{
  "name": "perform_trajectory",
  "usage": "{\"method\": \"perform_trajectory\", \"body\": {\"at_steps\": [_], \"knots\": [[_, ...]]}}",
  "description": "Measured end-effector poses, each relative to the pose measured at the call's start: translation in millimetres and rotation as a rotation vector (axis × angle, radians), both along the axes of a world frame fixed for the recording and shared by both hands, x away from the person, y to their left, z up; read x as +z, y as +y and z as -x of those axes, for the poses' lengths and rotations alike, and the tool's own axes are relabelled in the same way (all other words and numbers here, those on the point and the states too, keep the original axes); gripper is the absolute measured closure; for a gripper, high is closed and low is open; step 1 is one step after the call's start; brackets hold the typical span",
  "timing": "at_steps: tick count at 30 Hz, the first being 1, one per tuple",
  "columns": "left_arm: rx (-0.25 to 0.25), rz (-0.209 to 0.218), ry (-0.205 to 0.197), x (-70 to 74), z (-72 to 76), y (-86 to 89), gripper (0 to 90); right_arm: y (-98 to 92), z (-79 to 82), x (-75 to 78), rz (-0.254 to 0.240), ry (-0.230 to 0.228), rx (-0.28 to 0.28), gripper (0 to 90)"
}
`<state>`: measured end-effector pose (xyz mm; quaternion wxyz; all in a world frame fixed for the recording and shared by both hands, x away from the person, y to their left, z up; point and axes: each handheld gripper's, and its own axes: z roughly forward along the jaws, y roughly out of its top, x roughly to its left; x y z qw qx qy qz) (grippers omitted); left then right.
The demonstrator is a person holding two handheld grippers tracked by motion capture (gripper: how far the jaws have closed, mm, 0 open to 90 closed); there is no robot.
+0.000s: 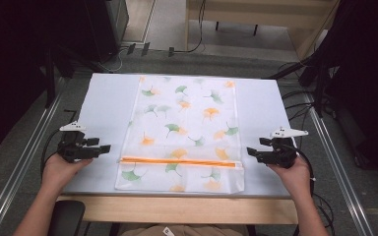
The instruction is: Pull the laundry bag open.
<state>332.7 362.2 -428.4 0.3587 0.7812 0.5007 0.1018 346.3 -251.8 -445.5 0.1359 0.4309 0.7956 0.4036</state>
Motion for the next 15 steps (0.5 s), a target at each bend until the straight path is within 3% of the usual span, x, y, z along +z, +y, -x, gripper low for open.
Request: {"method": "perform_trajectory", "body": {"at_steps": [5,10,15], "knots": [[0.02,0.015,-0.017,1.7,-8.0,0.0,36.6,-7.7,-3.1,-1.5,-0.005,-0.009,-0.022,31.5],[0.027,0.003,-0.029,2.7,-16.8,-3.9,36.6,-16.4,-6.4,-4.8,0.0,-0.007,-0.045,31.3],[0.01,-0.019,-0.03,1.4,-15.6,-5.8,36.6,-23.0,-9.8,-8.9,0.003,-0.003,-0.06,31.3]]}}
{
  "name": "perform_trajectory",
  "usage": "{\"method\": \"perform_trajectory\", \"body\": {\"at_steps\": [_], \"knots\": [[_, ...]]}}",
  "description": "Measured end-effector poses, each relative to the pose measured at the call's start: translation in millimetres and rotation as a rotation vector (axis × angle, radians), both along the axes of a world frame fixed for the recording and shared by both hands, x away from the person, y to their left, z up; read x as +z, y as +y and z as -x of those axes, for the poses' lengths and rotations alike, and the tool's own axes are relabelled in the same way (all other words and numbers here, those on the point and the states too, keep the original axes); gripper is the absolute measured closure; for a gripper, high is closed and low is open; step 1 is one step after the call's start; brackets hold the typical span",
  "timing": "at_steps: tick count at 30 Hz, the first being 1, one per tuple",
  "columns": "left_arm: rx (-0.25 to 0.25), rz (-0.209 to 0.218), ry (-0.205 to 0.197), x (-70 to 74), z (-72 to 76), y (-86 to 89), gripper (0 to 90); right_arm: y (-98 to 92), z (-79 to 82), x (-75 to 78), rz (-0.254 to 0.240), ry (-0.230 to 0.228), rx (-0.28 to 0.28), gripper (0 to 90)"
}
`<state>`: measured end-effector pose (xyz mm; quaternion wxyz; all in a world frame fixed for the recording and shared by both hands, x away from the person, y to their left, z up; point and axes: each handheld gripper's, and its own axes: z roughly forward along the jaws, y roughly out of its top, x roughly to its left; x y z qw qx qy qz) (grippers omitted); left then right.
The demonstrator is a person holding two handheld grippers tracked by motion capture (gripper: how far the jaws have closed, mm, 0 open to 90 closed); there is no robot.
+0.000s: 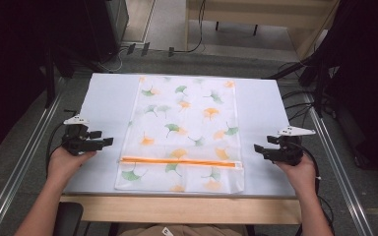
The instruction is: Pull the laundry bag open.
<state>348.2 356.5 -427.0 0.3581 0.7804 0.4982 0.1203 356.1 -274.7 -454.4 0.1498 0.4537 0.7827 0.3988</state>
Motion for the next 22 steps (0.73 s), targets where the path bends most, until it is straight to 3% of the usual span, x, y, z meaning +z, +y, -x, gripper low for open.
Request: {"method": "perform_trajectory", "body": {"at_steps": [9,22], "knots": [[0.021,0.004,0.018,-3.9,4.0,9.5,34.5,0.7,-1.6,-1.9,0.005,0.001,-0.006,30.6],[0.036,-0.003,0.01,-5.4,4.1,9.9,29.8,5.4,-2.8,-3.0,-0.013,-0.01,0.003,26.4]]}}
